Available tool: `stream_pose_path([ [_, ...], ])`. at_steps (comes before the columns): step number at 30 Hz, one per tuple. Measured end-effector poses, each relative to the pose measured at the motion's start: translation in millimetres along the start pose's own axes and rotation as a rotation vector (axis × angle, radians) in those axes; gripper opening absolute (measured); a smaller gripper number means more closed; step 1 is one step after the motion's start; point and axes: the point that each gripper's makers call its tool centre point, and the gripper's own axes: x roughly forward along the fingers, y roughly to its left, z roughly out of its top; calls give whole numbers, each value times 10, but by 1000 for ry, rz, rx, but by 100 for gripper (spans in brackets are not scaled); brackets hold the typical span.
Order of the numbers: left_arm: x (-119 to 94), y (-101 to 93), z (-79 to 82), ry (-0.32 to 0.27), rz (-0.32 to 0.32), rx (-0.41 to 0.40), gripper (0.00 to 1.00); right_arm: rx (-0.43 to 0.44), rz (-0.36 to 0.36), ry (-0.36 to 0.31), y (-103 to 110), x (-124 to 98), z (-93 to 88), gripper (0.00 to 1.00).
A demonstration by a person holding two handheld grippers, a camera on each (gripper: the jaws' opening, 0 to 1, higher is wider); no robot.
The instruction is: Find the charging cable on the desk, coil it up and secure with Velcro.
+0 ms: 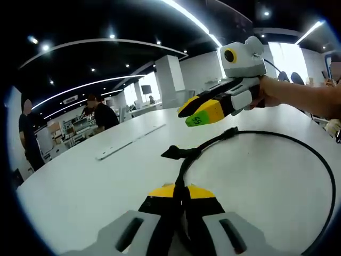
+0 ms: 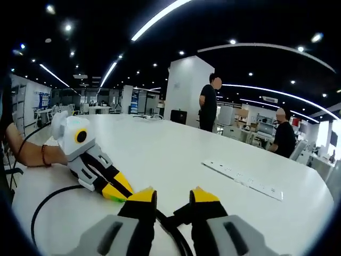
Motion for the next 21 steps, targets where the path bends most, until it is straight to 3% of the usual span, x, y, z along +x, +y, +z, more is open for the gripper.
stream_pose_path([
  [21,13,7,1,4,3,10,7,18,-50,-114,-42,-167,49,37],
])
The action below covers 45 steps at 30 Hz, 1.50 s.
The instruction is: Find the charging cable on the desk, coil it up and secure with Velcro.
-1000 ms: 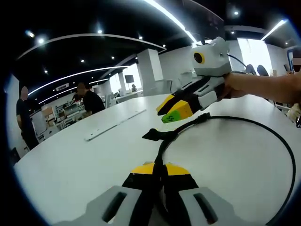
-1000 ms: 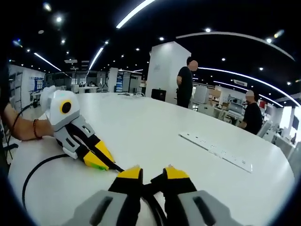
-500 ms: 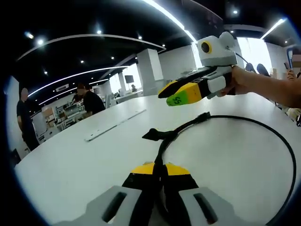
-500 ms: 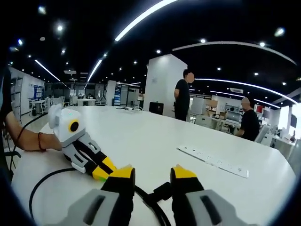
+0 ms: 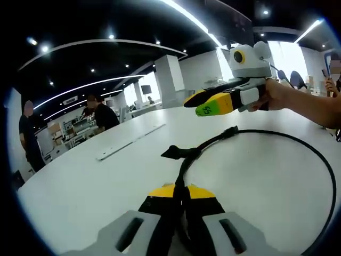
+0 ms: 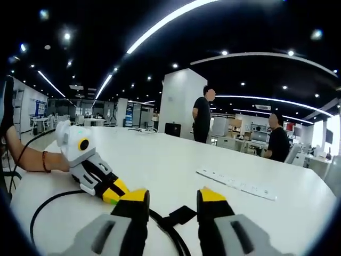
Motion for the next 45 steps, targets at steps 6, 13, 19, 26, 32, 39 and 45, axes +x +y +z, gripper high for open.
stream_pose_path([
  [6,4,1,1,-1,0,-2,7,-13,0,-23,-12,1,26,36],
  [13,3,-2,0,-2,0,-5,7,5,-2,-66,-36,-49,-2,36],
  [19,2,-6,-1,-4,0,-8,7,-5,-7,-63,-46,-82,-4,36],
  [26,4,-7,-1,-5,1,-7,7,-2,-13,-83,-55,-111,23,36],
  [32,5,-3,-1,-4,1,-1,7,5,-11,-76,-52,-90,-12,36],
  [39,10,3,-2,-1,0,7,8,6,-6,-74,-36,-70,-22,36],
  [45,12,11,-5,2,1,7,10,8,-3,-66,-37,-53,-54,36],
])
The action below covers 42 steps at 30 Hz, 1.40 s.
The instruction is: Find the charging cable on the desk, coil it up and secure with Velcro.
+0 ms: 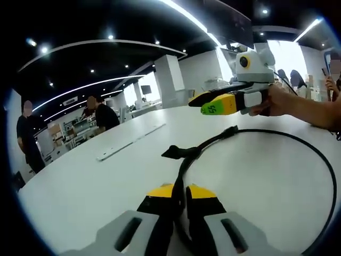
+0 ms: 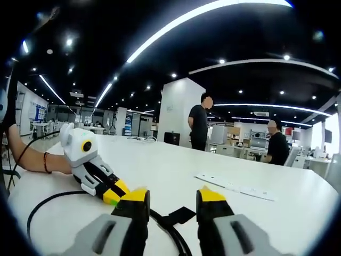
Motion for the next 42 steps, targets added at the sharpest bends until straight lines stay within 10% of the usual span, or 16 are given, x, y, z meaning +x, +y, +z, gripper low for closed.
stream_pose_path([
  [42,-161,170,256,-119,46,-76,32,2,2,7,45,-24,-16,36],
])
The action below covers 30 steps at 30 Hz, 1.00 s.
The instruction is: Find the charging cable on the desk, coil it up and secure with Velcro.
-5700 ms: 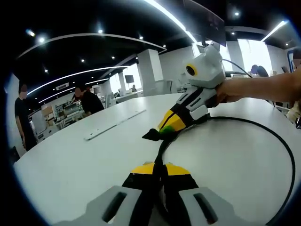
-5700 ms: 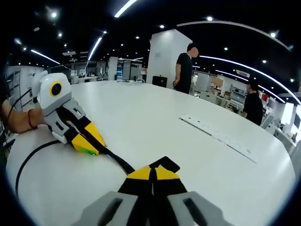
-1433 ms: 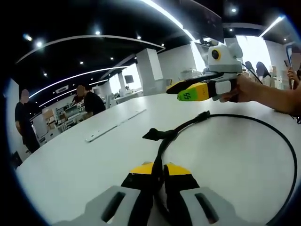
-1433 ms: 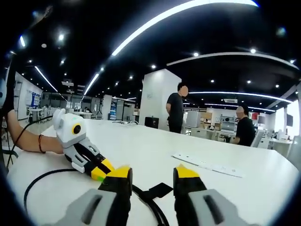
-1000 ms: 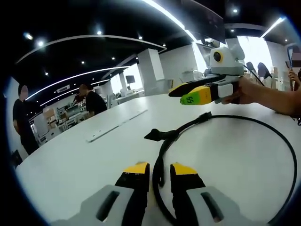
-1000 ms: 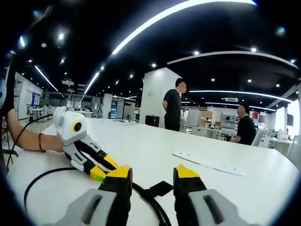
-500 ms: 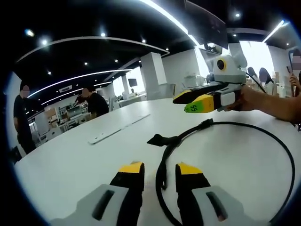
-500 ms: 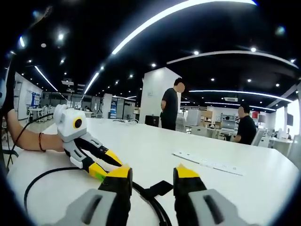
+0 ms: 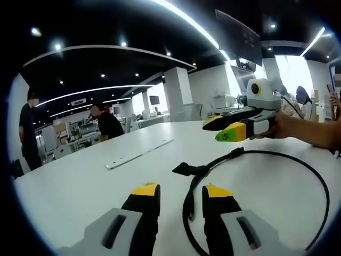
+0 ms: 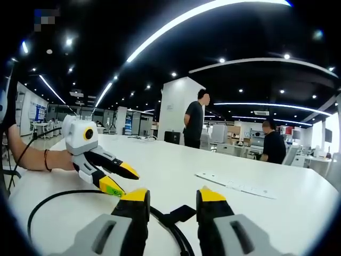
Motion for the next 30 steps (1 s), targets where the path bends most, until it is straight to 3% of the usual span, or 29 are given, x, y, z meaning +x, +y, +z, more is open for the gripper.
stream_pose_path([
  [30,-253,224,396,-179,22,-117,33,4,-21,-21,-84,-75,53,36],
])
